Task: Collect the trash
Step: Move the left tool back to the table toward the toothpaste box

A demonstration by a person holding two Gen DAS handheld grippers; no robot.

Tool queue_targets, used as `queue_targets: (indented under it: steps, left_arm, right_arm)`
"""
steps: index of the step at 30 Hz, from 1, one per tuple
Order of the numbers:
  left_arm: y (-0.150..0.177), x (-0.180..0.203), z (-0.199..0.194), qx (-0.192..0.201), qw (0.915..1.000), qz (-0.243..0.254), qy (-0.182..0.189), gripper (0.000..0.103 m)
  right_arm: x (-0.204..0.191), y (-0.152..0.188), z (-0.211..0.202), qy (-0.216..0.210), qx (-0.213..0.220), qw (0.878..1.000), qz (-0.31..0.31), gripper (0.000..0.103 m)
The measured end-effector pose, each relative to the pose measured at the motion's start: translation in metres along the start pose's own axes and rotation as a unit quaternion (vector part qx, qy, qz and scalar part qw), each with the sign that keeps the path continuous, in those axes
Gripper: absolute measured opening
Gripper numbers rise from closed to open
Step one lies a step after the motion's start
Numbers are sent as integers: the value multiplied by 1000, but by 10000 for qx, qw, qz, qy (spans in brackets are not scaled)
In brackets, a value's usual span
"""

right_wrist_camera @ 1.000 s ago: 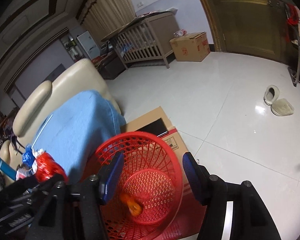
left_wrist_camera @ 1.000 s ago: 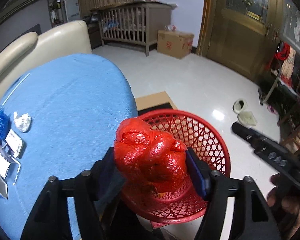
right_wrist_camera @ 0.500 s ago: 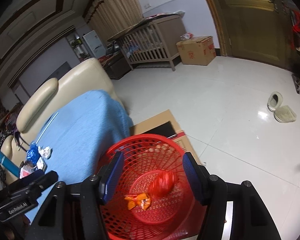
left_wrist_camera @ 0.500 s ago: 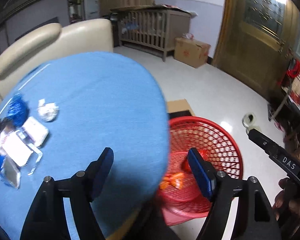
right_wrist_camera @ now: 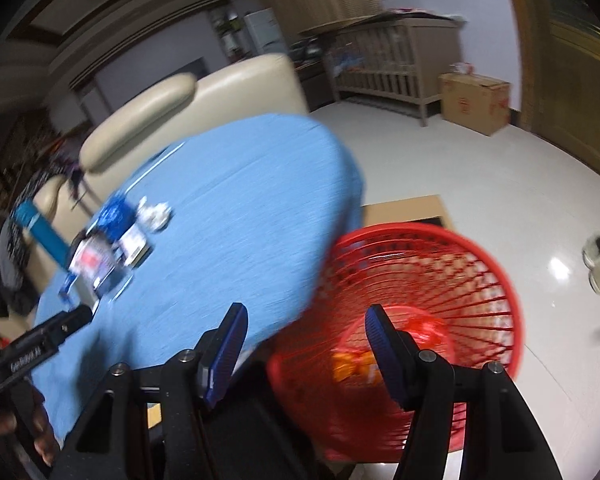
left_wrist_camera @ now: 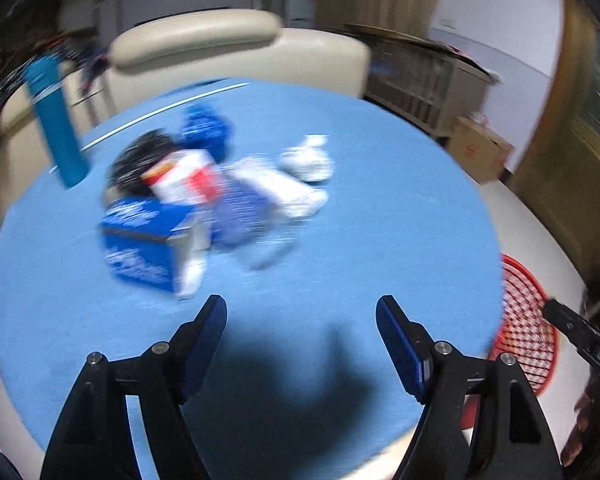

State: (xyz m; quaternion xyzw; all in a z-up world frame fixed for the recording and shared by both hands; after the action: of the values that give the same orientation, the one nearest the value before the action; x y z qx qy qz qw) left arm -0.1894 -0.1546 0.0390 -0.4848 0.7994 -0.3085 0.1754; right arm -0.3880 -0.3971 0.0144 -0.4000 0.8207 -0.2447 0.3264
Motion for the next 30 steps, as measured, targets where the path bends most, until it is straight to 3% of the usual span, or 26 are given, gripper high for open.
queue_targets:
  steps: [5,10,15,20,24,27,30]
  left_arm:
    - [2,-71,5,4,9974,-666,-270,78]
    - [-30,-120,9,176,9910,-1262,-411,79]
    - [-59,-118,35,-73,9937,-1026,-437,84]
    - [-22,-124,47,-355,9922,-714,-964,84]
    - [13,-158,37,-422,9841,-1032,-1385,84]
    - [25,-184,28,-393,9785,-1439,-1425,84]
    - [17,-177,25,-290,9832,-1447,-1071,84]
  right_arm:
    - [-41,9,15,-135,-231,9989,-396,65]
    - [-71,14,24,-194,-364,9964,-734,65]
    - [-84,19,29,-154,-454,9950,-873,65]
    - [-82,18,29,-80,-457,9952,-858,65]
    - [-79,19,35,-101,-530,9951,-825,65]
    - [-84,23,45,-187,-632,9945,-810,65]
    - [-94,28,51,-312,-706,9928,-912,65]
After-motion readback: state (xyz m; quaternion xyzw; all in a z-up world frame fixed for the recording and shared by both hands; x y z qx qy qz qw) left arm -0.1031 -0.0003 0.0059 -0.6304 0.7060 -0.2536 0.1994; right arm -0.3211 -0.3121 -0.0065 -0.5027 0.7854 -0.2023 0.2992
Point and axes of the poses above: each gripper's, at about its wrist camera, not at the fingertips, and z roughly the way its jaws point, x to its right, y to its underside, the point moved 3 cm from there along z, roughly the way its jaws point, and after that the axes turned 5 degrees about -y, right-handed, at the moved point
